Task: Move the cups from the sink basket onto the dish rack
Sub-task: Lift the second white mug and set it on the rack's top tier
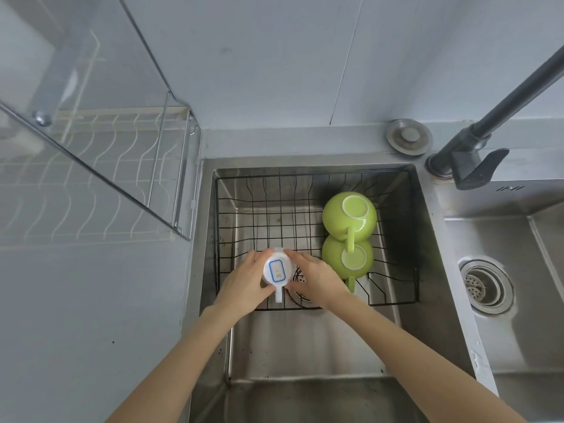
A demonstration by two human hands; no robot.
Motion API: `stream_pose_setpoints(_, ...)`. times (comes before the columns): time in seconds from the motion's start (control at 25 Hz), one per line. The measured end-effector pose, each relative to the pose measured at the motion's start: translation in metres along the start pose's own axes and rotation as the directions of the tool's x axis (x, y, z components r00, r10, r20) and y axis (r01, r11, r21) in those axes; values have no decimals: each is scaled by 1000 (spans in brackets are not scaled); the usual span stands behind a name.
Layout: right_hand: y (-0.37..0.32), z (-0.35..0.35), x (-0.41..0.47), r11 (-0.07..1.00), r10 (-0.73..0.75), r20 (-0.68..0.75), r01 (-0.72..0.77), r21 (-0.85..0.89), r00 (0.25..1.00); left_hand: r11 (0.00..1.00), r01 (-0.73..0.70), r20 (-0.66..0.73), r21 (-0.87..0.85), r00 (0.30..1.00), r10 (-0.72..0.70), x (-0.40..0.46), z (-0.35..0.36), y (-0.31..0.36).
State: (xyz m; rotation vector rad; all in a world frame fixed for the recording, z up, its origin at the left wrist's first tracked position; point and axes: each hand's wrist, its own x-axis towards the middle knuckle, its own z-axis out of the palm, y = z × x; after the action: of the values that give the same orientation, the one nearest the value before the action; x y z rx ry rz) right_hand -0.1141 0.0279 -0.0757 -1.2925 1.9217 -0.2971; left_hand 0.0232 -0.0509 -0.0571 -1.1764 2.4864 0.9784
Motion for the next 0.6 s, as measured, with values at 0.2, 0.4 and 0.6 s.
stream_pose_setpoints(0.2,-7,-24,-23,990,-65,-94,76,117,993,982,-138,-43,-128,990,133,-12,-26,4)
stream_pose_setpoints(0.4,-27,-60,-56,976,-121,-140,144,165,983,921,-202,-182,-333,972,148,-42,-50,24)
stream_pose_setpoints(0.6,-55,-81,-98,946,-219,-256,269,180,942,783,-342,-343,-520,923,176,-84,-70,39)
